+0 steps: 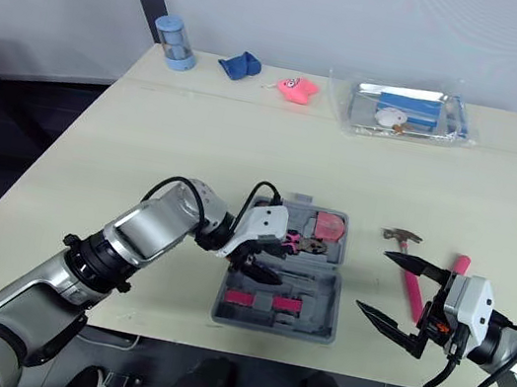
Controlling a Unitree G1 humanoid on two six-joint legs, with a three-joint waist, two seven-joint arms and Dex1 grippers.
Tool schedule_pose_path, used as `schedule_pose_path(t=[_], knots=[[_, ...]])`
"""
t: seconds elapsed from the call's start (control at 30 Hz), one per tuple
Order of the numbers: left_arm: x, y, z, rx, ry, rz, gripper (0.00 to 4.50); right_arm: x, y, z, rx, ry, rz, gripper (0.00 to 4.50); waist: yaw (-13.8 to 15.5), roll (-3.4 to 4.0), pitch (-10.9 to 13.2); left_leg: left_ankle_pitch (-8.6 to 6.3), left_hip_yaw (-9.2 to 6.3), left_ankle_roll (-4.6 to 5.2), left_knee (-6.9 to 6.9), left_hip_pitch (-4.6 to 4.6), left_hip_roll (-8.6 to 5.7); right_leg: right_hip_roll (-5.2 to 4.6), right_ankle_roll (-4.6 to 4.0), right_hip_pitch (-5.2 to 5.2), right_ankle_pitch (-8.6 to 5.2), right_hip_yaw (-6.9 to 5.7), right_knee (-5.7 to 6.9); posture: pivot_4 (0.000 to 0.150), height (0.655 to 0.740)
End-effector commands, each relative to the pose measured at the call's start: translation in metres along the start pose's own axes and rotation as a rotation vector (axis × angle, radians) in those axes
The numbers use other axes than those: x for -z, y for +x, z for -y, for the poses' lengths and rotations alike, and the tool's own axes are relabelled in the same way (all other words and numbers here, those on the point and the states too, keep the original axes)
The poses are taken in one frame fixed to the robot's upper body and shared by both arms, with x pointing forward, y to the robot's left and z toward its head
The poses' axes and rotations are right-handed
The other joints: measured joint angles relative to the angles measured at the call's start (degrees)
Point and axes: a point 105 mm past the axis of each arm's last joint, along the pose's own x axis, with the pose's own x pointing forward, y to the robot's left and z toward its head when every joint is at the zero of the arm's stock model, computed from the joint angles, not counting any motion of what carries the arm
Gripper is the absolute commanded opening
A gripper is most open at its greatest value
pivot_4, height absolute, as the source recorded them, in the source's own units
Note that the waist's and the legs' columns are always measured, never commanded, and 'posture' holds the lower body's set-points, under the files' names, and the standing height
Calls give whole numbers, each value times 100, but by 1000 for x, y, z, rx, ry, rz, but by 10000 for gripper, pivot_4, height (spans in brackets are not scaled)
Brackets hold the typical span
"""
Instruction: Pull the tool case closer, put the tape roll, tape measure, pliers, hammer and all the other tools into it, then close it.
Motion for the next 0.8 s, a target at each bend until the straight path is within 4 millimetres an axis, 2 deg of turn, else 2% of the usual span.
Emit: schedule_pose_path(t=[0.03,0.17,0.4,0.5,0.63,0.8], knots=[[-7,-15,-18,-96,83,104,27226,-9,3,-3,-14,-28,36,45000,1,0,0,0,0,0,0,0,0,0,0,0,0,0,0,1500,7400],[-9,-23,-24,-89,100,304,27226,-8,4,-3,-14,-27,39,45000,-2,0,0,0,0,0,-1,1,0,0,0,0,0,0,0,1500,7400],[14,-24,-26,-73,109,389,27226,-6,4,-1,-10,-28,39,45000,4,0,0,0,1,0,0,0,0,-1,0,0,0,0,-2,1500,7400],[23,-22,-23,-46,105,396,19062,-6,4,-1,-8,-29,39,45000,1,1,0,0,1,0,0,0,0,-1,0,0,0,0,-2,1500,7400],[33,-18,-16,-1,116,379,503,-6,4,0,-7,-32,39,45000,-6,1,0,0,1,0,0,0,0,-1,0,0,0,0,-1,1500,7400],[40,-11,-8,45,125,369,503,-6,3,1,-5,-34,38,45000,-6,1,0,0,0,0,0,1,0,0,0,0,0,-1,0,1500,7400]])
